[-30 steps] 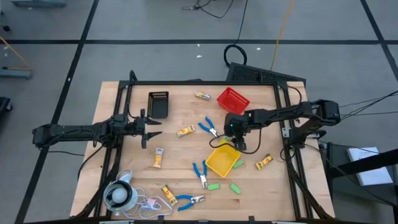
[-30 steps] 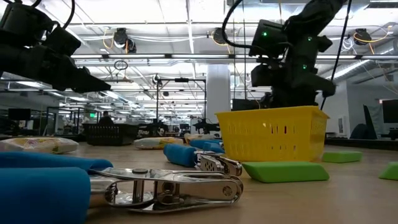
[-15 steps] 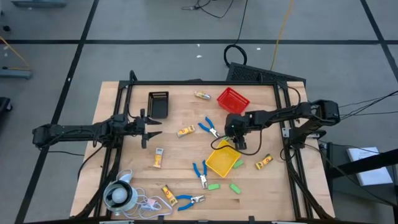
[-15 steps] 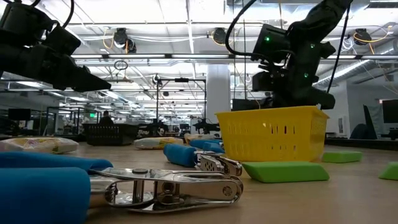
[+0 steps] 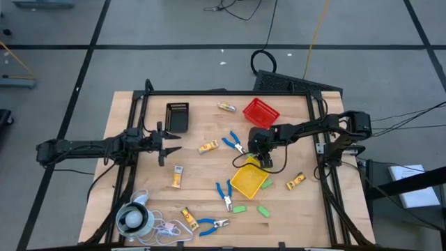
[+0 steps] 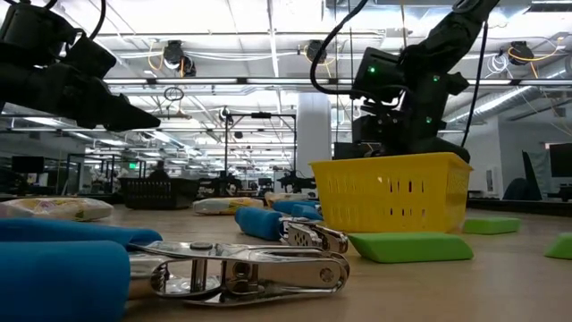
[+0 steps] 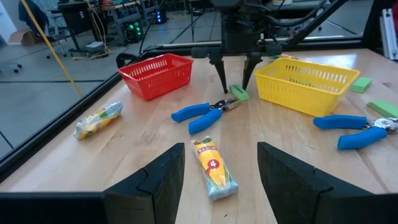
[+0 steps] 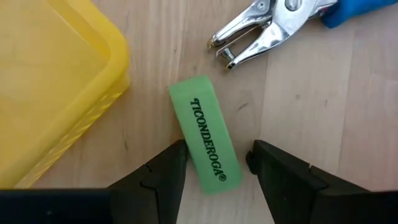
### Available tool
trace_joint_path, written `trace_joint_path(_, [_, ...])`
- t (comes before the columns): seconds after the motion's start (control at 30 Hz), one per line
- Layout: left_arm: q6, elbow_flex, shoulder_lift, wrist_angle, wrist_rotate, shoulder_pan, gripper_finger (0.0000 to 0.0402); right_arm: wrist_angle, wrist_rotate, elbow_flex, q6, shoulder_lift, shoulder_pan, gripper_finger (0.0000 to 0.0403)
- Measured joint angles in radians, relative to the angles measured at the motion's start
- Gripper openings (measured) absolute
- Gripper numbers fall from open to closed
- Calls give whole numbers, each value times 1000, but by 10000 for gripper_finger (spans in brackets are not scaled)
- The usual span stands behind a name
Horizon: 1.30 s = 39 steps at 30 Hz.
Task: Pick & Place School Supplies
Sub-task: Put the green eraser into the red bin
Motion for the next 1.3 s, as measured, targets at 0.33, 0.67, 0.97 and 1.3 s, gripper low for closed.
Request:
trace_joint_path(0.33, [-1,0,0,-4,-9,0,205,9,0,-2,-3,-28,1,181])
trace_joint_path(0.67, [1,0,0,-15,-9,0,205,17,8,-3,-26,-28,3,180])
trace_joint_path(0.97, [19,0,0,-13,-10,0,204,25,-23,-3,-36,-26,5,159])
trace_joint_path(1.3, [23,0,0,-11,-10,0,204,15,-34,-3,-33,-28,8,50])
